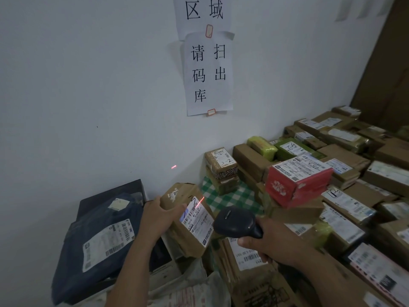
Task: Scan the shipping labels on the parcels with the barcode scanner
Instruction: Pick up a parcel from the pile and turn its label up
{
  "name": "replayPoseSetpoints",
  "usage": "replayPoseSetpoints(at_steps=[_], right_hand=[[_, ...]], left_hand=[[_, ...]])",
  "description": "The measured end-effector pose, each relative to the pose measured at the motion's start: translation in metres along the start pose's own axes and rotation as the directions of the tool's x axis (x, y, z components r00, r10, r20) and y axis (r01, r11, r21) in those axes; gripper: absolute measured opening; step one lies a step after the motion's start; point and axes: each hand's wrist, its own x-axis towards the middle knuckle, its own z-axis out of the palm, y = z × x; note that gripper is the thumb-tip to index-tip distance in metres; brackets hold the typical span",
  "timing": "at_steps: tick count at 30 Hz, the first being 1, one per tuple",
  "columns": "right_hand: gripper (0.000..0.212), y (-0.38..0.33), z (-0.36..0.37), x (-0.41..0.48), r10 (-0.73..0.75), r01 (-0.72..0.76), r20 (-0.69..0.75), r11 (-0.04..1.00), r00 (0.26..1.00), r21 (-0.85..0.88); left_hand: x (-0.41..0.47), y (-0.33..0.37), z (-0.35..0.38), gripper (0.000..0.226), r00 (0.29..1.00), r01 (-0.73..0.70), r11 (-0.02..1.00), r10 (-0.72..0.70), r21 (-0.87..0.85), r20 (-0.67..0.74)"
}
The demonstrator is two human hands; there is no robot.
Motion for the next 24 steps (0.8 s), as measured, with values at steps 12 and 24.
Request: replayPoseSetpoints(at_steps=[12,24], right_hand=[[0.016,0.021,-0.005,0.017,0.154,-0.115,-0.290,0.982,0.944,0.150],[0.025,0.038,-0.020,0.051,0.325,-0.199,-0.431,0.929,0.842,0.311]], left_hand=[[0.012,0.006,0.010,0.085,0.983,-0.114,0.993,0.116,0.028,-0.139],[0.086,0.053,0.069,0.115,0.900,-0.399,0.912,0.370,0.095,0.229]])
